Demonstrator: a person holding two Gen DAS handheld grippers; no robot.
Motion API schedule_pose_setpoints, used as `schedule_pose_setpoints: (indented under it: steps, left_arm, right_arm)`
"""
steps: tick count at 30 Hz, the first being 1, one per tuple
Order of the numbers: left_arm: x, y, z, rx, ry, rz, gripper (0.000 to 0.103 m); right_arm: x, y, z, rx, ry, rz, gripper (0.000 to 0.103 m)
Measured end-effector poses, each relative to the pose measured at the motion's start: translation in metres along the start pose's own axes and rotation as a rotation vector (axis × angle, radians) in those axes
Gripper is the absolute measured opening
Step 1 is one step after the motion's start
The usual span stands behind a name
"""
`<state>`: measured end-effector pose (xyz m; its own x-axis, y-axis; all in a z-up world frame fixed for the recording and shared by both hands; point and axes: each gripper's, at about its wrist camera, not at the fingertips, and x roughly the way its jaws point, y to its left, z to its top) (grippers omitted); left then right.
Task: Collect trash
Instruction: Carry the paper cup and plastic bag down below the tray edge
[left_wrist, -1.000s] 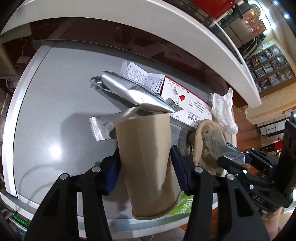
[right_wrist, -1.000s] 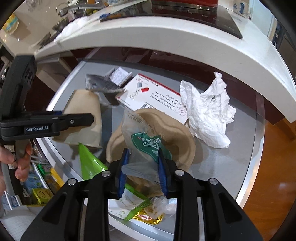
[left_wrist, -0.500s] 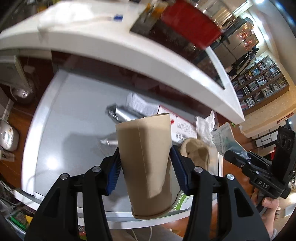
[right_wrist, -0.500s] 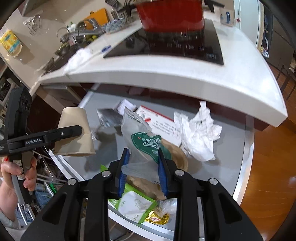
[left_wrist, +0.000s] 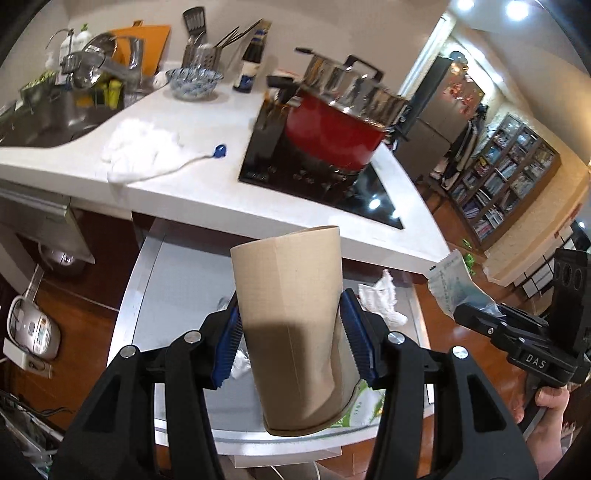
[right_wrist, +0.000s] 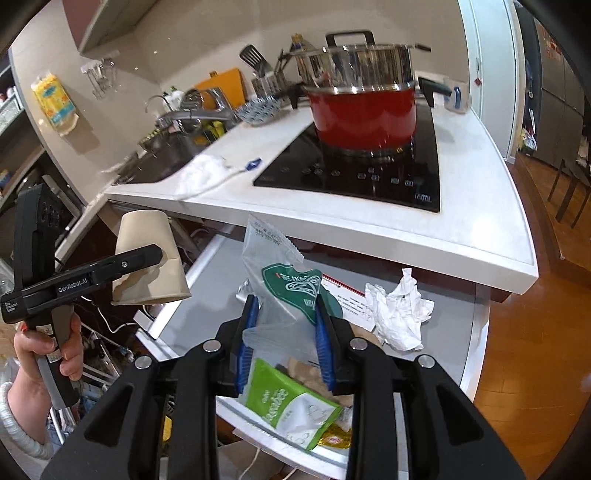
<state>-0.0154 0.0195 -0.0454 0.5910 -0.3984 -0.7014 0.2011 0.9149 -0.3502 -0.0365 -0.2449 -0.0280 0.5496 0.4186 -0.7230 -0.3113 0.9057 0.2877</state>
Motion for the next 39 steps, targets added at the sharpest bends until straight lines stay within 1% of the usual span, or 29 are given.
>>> schedule_pose_setpoints:
  steps: [5, 10, 14, 18, 21, 26, 30, 31, 33, 36, 39]
  left_arm:
    - [-0.017, -0.005, -0.006, 0.043, 0.003, -0.030, 0.052]
    - [-0.020, -0.007, -0.012, 0.054, 0.020, -0.058, 0.052]
    - [-0.023, -0.013, -0.019, 0.090, 0.039, -0.083, 0.052]
    - [-0.028, -0.016, -0.027, 0.124, 0.067, -0.153, 0.052]
    - [-0.030, -0.020, -0.035, 0.175, 0.105, -0.163, 0.052]
    - [-0.026, -0.024, -0.054, 0.211, 0.179, -0.179, 0.052]
    - [-0.014, -0.026, -0.079, 0.233, 0.270, -0.192, 0.052]
    - [-0.009, -0.028, -0.089, 0.245, 0.308, -0.192, 0.052]
    - [-0.001, -0.030, -0.106, 0.263, 0.355, -0.190, 0.052]
    - [0.011, -0.031, -0.127, 0.273, 0.413, -0.191, 0.052]
    - [0.024, -0.032, -0.149, 0.289, 0.453, -0.187, 0.052]
  right_arm:
    - [-0.016, 0.005, -0.010, 0.016, -0.009, 0.013, 0.029]
    - [-0.020, 0.006, -0.020, 0.037, -0.002, 0.017, 0.029]
    - [-0.022, 0.005, -0.028, 0.059, 0.012, 0.037, 0.029]
    - [-0.028, -0.001, -0.039, 0.101, 0.025, 0.069, 0.029]
    - [-0.031, -0.003, -0.049, 0.117, 0.047, 0.084, 0.029]
    - [-0.028, -0.005, -0.073, 0.139, 0.117, 0.092, 0.029]
    - [-0.017, -0.004, -0.100, 0.150, 0.206, 0.089, 0.029]
    - [-0.013, -0.003, -0.109, 0.158, 0.234, 0.096, 0.030]
    - [-0.007, 0.000, -0.123, 0.159, 0.275, 0.097, 0.030]
    - [0.005, 0.003, -0.144, 0.174, 0.333, 0.108, 0.030]
    - [0.018, 0.004, -0.163, 0.187, 0.377, 0.120, 0.029]
